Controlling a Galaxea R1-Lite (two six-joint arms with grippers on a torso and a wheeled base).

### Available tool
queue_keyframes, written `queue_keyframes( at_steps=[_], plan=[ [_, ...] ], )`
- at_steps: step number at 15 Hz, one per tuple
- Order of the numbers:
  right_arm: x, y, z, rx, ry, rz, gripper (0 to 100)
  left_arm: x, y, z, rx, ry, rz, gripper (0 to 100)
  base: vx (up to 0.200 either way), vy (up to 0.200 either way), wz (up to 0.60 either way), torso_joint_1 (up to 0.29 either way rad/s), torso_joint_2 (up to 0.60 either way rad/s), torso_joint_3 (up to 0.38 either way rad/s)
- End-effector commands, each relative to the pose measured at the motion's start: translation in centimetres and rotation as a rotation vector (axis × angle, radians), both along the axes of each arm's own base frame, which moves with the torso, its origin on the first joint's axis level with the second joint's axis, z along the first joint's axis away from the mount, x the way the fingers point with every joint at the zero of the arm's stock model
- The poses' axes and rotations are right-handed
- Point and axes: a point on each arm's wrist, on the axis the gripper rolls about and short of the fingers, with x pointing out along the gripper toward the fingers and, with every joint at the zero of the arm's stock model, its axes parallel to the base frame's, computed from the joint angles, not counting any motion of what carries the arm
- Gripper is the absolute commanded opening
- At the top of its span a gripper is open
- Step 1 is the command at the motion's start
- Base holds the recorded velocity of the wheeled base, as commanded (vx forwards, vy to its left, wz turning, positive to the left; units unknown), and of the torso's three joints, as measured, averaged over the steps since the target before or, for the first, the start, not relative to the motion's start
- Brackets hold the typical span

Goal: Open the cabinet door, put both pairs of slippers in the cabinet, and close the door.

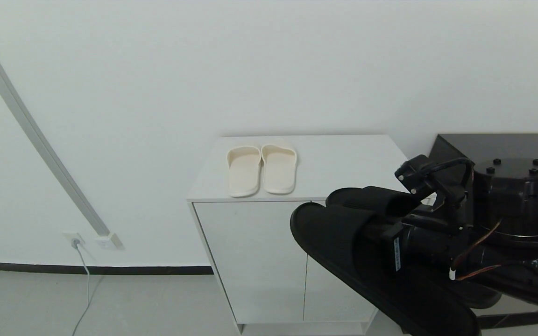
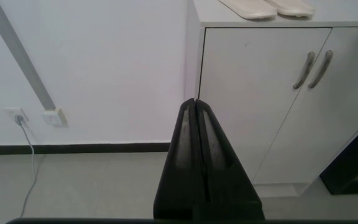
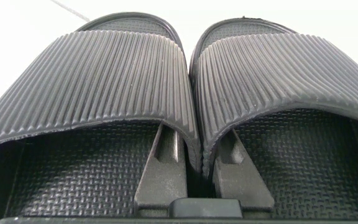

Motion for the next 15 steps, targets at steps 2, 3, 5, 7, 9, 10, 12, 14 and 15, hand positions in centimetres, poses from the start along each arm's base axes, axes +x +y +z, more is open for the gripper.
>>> queue_keyframes(
  at_steps=[2, 3, 5, 7, 9, 10, 12, 14, 15],
  plan=[
    [-0.06, 0.11, -0.08, -0.002, 0.002, 0.005, 0, 0.00, 0.00, 0.02, -0.001, 0.001, 0.000, 0, 0.000, 0.000, 0.00, 0.000, 0.00, 0.000],
    [-0.12, 0.10, -0.08, -0.002, 0.002, 0.006, 0, 0.00, 0.00, 0.02, -0.001, 0.001, 0.000, 0, 0.000, 0.000, 0.00, 0.000, 0.00, 0.000],
    [-0.13, 0.10, -0.20, -0.005, 0.006, 0.006, 0, 0.00, 0.00, 0.02, 0.001, 0.001, 0.000, 0, 0.000, 0.000, 0.00, -0.076, 0.17, 0.103],
    [-0.15, 0.13, -0.20, -0.005, 0.006, 0.008, 0, 0.02, 0.00, -0.02, -0.001, 0.002, 0.000, 0, 0.000, 0.000, 0.00, -0.193, 0.45, 0.251],
    [-0.16, 0.12, -0.24, -0.006, 0.007, 0.008, 0, 0.00, 0.01, 0.02, -0.002, 0.001, 0.002, 0, 0.000, 0.000, 0.00, -0.229, 0.54, 0.300],
    [-0.18, 0.11, -0.29, -0.007, 0.008, 0.008, 0, 0.02, 0.01, -0.02, -0.002, 0.002, 0.002, 0, 0.000, 0.000, 0.00, -0.232, 0.54, 0.315],
    [-0.30, 0.00, -0.38, -0.009, 0.010, 0.008, 0, 0.02, 0.01, -0.02, -0.002, 0.002, 0.002, 0, 0.000, 0.000, 0.00, -0.229, 0.55, 0.325],
    [-0.28, 0.01, -0.54, -0.013, 0.015, 0.008, 0, 0.00, 0.01, 0.02, -0.002, 0.001, 0.002, 0, 0.000, 0.000, 0.00, -0.215, 0.53, 0.315],
    [-0.31, -0.01, -0.62, -0.015, 0.017, 0.008, 0, 0.00, 0.01, 0.02, -0.004, 0.001, 0.002, 0, 0.000, 0.000, 0.00, -0.207, 0.55, 0.325]
  ],
)
